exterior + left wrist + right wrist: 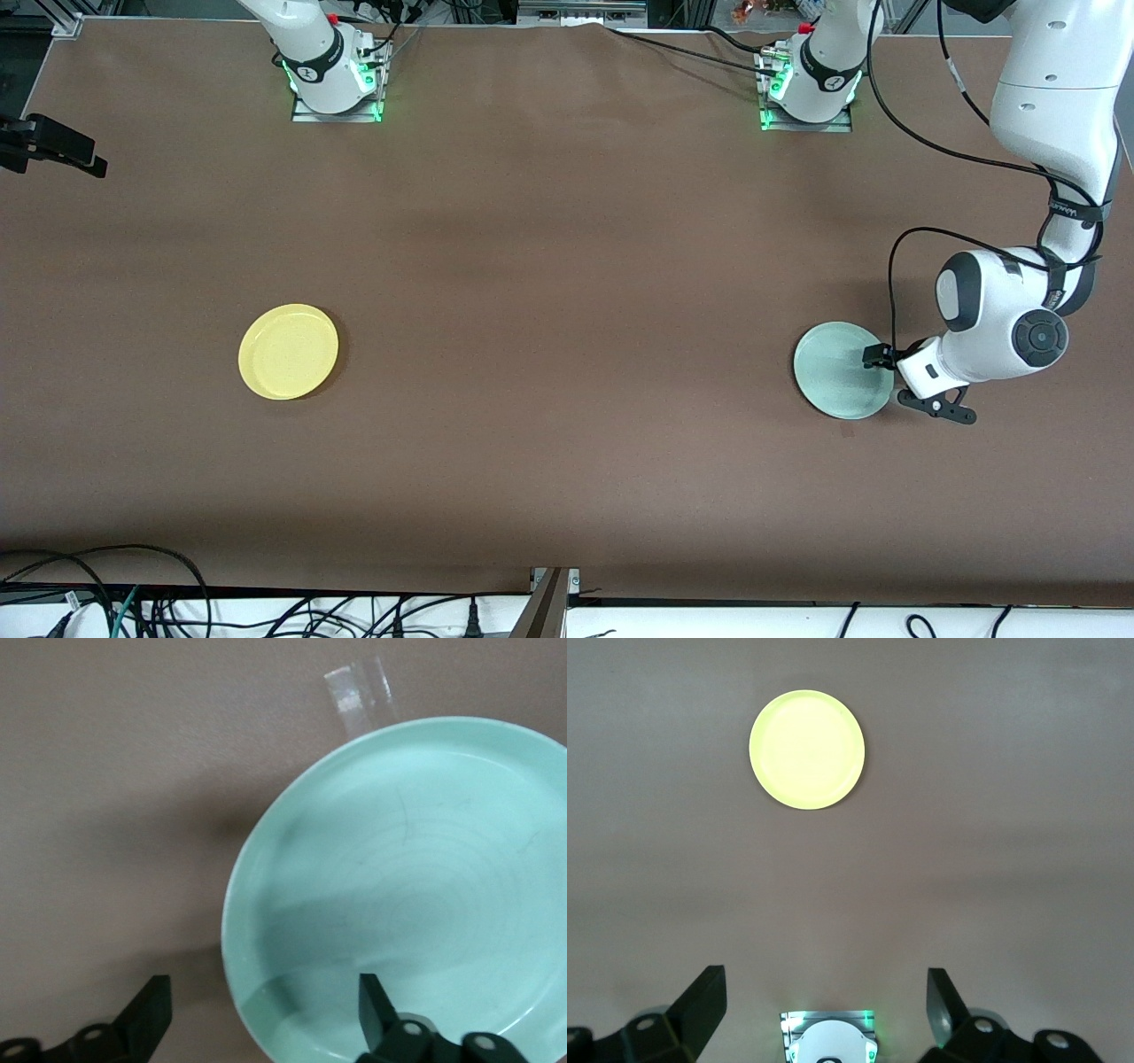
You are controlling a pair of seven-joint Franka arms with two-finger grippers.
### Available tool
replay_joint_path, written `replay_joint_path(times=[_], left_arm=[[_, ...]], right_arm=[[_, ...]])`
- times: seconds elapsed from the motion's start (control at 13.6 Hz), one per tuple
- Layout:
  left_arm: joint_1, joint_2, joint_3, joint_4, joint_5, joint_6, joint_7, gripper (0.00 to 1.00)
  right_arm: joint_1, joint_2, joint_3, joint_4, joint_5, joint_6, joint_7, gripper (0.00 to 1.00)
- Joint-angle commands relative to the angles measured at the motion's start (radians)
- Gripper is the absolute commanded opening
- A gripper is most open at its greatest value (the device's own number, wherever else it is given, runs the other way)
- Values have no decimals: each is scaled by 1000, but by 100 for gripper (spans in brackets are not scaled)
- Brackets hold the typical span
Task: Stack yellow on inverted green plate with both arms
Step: 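Move the left gripper down to the rim of the green plate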
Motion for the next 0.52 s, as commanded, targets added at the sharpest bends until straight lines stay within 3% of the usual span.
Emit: replay_joint_path(times=[0.0,0.15,0.22,0.44], left_arm=[[36,0,-23,-20,-65,11,34,42],[36,0,-23,-18,-65,7,32,10],[37,-1,-23,-18,-66,7,32,0],[48,-12,-27,-10,-68,2,24,0]], right_arm=[[-12,-3,3,1,6,-4,-12,100],[-12,-3,3,1,6,-6,-12,100],[-12,-3,3,1,6,-6,-12,100],[-12,-3,4,1,5,-6,-12,100]])
